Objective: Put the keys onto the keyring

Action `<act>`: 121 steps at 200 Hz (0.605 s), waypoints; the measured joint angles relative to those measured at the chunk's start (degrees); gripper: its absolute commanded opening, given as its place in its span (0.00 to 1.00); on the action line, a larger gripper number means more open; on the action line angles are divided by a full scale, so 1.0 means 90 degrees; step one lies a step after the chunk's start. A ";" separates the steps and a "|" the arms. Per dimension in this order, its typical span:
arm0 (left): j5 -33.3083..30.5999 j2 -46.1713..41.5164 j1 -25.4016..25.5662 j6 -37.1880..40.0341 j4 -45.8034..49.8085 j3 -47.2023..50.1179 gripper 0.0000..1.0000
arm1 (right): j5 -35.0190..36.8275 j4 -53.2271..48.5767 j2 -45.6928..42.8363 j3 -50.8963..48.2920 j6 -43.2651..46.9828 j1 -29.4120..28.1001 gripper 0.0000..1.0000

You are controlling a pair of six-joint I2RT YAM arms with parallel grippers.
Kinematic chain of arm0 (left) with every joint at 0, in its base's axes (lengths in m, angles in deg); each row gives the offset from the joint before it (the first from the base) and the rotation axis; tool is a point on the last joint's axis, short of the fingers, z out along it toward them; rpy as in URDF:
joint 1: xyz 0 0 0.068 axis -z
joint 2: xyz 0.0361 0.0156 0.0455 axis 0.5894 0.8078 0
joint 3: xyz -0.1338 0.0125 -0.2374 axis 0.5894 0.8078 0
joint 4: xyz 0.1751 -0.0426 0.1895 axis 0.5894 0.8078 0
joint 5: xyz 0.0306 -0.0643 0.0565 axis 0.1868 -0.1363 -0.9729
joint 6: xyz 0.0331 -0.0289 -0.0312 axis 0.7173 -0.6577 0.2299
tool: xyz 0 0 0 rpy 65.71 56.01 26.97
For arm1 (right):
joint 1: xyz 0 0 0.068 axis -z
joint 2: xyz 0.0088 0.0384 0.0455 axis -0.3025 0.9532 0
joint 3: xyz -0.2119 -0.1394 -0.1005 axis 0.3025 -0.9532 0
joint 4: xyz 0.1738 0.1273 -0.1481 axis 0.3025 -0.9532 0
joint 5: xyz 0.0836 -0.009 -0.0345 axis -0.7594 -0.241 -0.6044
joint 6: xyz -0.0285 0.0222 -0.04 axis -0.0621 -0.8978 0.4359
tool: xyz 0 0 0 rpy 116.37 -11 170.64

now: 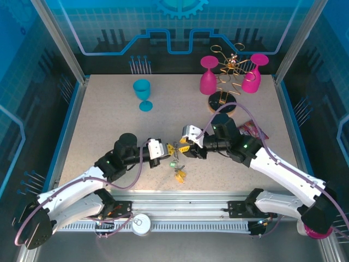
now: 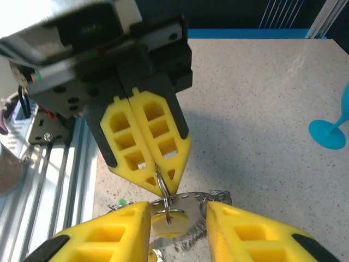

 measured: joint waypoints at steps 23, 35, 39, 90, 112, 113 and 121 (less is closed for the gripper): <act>0.0017 0.0000 0.0000 -0.0041 -0.0153 0.0058 0.00 | -0.0119 0.0194 0.0010 -0.0194 -0.0260 0.0007 0.31; 0.0039 0.0000 0.0000 -0.0051 -0.0238 0.0061 0.00 | -0.0138 0.0219 0.0027 -0.0260 -0.0347 0.0005 0.31; 0.0044 0.0000 0.0000 -0.0058 -0.0257 0.0061 0.00 | -0.0138 0.0219 0.0041 -0.0270 -0.0350 0.0005 0.31; 0.0068 0.0000 0.0000 -0.0141 -0.0347 0.0063 0.00 | -0.0134 0.0238 0.0182 -0.0272 -0.0442 0.0005 0.11; 0.0070 0.0000 0.0000 -0.0141 -0.0350 0.0063 0.00 | -0.0131 0.0248 0.0182 -0.0272 -0.0440 0.0007 0.00; 0.0070 -0.0002 -0.0002 -0.0141 -0.0350 0.0063 0.00 | -0.0129 0.0248 0.0182 -0.0272 -0.0449 0.0007 0.00; 0.0075 -0.0002 -0.0005 -0.0141 -0.0352 0.0063 0.00 | -0.0126 0.0245 0.0182 -0.0272 -0.0476 0.0007 0.00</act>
